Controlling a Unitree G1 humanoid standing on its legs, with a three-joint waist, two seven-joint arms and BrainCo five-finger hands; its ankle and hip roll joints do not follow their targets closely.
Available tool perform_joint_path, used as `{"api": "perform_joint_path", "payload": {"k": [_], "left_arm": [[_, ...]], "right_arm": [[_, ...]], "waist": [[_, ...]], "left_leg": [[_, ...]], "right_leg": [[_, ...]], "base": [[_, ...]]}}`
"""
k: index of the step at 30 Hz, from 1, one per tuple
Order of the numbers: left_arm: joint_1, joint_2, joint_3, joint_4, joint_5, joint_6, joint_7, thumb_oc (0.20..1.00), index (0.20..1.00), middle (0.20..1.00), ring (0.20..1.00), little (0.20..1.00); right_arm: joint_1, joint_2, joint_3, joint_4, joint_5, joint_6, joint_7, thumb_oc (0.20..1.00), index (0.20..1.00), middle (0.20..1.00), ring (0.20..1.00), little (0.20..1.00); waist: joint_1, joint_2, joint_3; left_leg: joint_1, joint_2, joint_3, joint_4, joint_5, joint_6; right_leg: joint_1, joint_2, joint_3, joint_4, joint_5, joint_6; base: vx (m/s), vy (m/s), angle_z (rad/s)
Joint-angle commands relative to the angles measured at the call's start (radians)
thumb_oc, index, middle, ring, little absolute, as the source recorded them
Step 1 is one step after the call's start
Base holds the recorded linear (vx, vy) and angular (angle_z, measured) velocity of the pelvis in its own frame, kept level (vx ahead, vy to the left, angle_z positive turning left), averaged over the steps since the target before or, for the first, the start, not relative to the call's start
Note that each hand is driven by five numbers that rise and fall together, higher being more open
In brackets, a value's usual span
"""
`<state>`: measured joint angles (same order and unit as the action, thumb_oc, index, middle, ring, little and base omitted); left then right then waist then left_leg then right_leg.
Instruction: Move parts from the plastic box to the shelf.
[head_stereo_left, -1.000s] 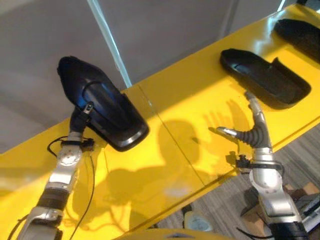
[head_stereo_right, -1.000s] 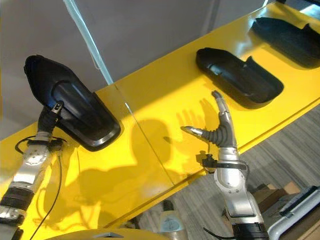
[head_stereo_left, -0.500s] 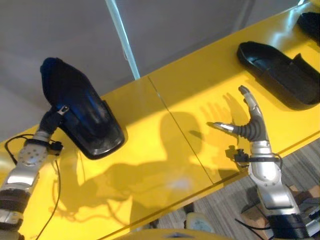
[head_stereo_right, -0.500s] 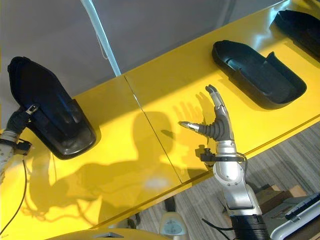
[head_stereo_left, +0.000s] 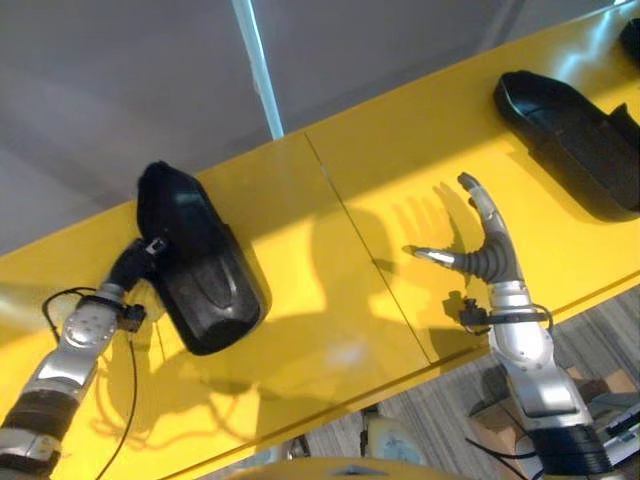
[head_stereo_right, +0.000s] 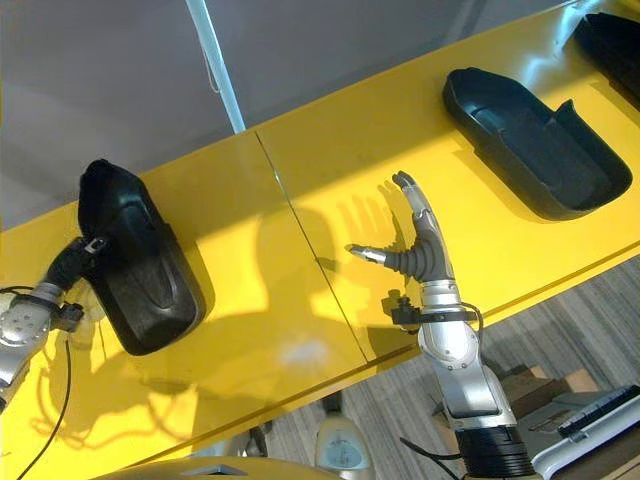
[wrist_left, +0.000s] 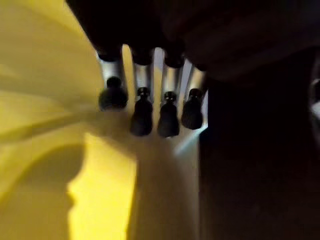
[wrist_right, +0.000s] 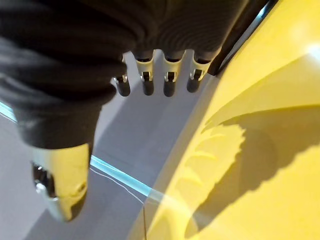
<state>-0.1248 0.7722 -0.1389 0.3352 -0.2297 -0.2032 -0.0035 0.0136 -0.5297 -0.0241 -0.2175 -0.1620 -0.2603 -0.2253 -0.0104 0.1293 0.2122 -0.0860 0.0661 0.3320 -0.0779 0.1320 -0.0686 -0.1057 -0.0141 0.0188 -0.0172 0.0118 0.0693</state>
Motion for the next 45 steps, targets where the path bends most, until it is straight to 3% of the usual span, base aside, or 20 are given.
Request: {"api": "perform_joint_path", "payload": {"k": [1, 13, 14, 16, 17, 18, 26, 35, 44, 45], "left_arm": [[-0.056, -0.022, -0.023, 0.036, 0.032, -0.02, 0.001, 0.2, 0.2, 0.2, 0.2, 0.2], [-0.173, -0.067, -0.084, 0.097, 0.193, -0.001, 0.037, 0.2, 0.2, 0.2, 0.2, 0.2], [-0.189, -0.072, -0.085, 0.109, 0.202, 0.008, 0.043, 0.231, 0.231, 0.231, 0.231, 0.231], [-0.193, -0.08, -0.084, 0.106, 0.205, 0.016, 0.049, 0.564, 0.564, 0.564, 0.564, 0.564], [-0.192, -0.084, -0.082, 0.102, 0.204, 0.02, 0.049, 0.903, 0.903, 0.903, 0.903, 0.903], [-0.189, -0.092, -0.079, 0.099, 0.201, 0.025, 0.049, 1.0, 1.0, 1.0, 1.0, 1.0], [-0.138, -0.141, -0.045, 0.07, 0.183, 0.049, 0.052, 1.0, 1.0, 1.0, 1.0, 1.0], [0.05, -0.218, 0.072, -0.085, 0.208, 0.065, 0.067, 1.0, 1.0, 1.0, 1.0, 1.0], [0.069, -0.306, 0.146, -0.083, 0.217, 0.065, 0.194, 1.0, 1.0, 1.0, 1.0, 1.0], [0.072, -0.32, 0.175, -0.106, 0.23, 0.048, 0.248, 1.0, 1.0, 1.0, 1.0, 1.0]], "right_arm": [[-0.041, -0.023, 0.008, -0.068, 0.028, -0.067, -0.001, 1.0, 1.0, 1.0, 1.0, 1.0], [-0.04, -0.024, 0.017, -0.062, 0.007, -0.07, -0.005, 1.0, 1.0, 1.0, 1.0, 1.0], [-0.038, -0.023, 0.017, -0.061, 0.005, -0.069, -0.006, 1.0, 1.0, 1.0, 1.0, 1.0], [-0.035, -0.023, 0.015, -0.059, 0.001, -0.065, -0.007, 1.0, 1.0, 1.0, 1.0, 1.0], [-0.035, -0.024, 0.015, -0.059, 0.0, -0.063, -0.006, 1.0, 1.0, 1.0, 1.0, 1.0], [-0.033, -0.024, 0.013, -0.058, -0.001, -0.062, -0.005, 1.0, 1.0, 1.0, 1.0, 1.0], [-0.02, -0.021, 0.009, -0.052, -0.012, -0.043, -0.004, 1.0, 1.0, 1.0, 1.0, 1.0], [0.023, -0.009, -0.02, -0.057, -0.035, -0.018, 0.004, 1.0, 1.0, 1.0, 1.0, 1.0], [0.04, -0.001, -0.017, -0.056, -0.041, -0.006, -0.005, 1.0, 1.0, 1.0, 1.0, 1.0], [0.042, 0.0, -0.018, -0.059, -0.045, -0.009, -0.014, 1.0, 1.0, 1.0, 1.0, 1.0]], "waist": [[-0.001, -0.015, -0.028], [-0.005, -0.011, -0.026], [-0.004, -0.011, -0.025], [-0.002, -0.011, -0.026], [-0.002, -0.01, -0.026], [-0.002, -0.009, -0.026], [0.004, -0.009, -0.032], [0.021, -0.014, -0.047], [0.029, -0.022, -0.057], [0.033, -0.027, -0.063]], "left_leg": [[0.094, 0.065, 0.048, 0.073, -0.178, -0.083], [0.102, 0.066, 0.047, 0.077, -0.186, -0.08], [0.104, 0.067, 0.046, 0.08, -0.187, -0.079], [0.105, 0.066, 0.045, 0.082, -0.189, -0.079], [0.105, 0.066, 0.044, 0.083, -0.189, -0.079], [0.106, 0.066, 0.043, 0.085, -0.19, -0.079], [0.116, 0.064, 0.037, 0.092, -0.199, -0.075], [0.136, 0.061, 0.025, 0.101, -0.213, -0.07], [0.154, 0.061, 0.011, 0.103, -0.218, -0.07], [0.16, 0.062, 0.008, 0.102, -0.22, -0.07]], "right_leg": [[-0.007, -0.029, 0.019, 0.077, -0.123, 0.147], [-0.002, -0.029, 0.017, 0.081, -0.128, 0.146], [-0.001, -0.03, 0.017, 0.081, -0.128, 0.146], [0.001, -0.031, 0.015, 0.081, -0.128, 0.146], [0.002, -0.031, 0.013, 0.081, -0.128, 0.146], [0.005, -0.031, 0.013, 0.081, -0.13, 0.146], [0.019, -0.034, 0.009, 0.085, -0.134, 0.141], [0.046, -0.038, 0.005, 0.09, -0.144, 0.132], [0.07, -0.036, 0.001, 0.092, -0.154, 0.121], [0.077, -0.035, -0.002, 0.094, -0.157, 0.12]], "base": [[0.0, 0.0, 0.0], [0.0, 0.0, 0.0], [0.0, 0.0, 0.0], [0.0, 0.0, 0.0], [0.0, 0.0, 0.0], [0.0, 0.0, 0.0], [0.0, -0.004, 0.01], [0.0, -0.009, 0.03], [0.0, -0.014, 0.06], [0.01, -0.019, 0.03]]}}
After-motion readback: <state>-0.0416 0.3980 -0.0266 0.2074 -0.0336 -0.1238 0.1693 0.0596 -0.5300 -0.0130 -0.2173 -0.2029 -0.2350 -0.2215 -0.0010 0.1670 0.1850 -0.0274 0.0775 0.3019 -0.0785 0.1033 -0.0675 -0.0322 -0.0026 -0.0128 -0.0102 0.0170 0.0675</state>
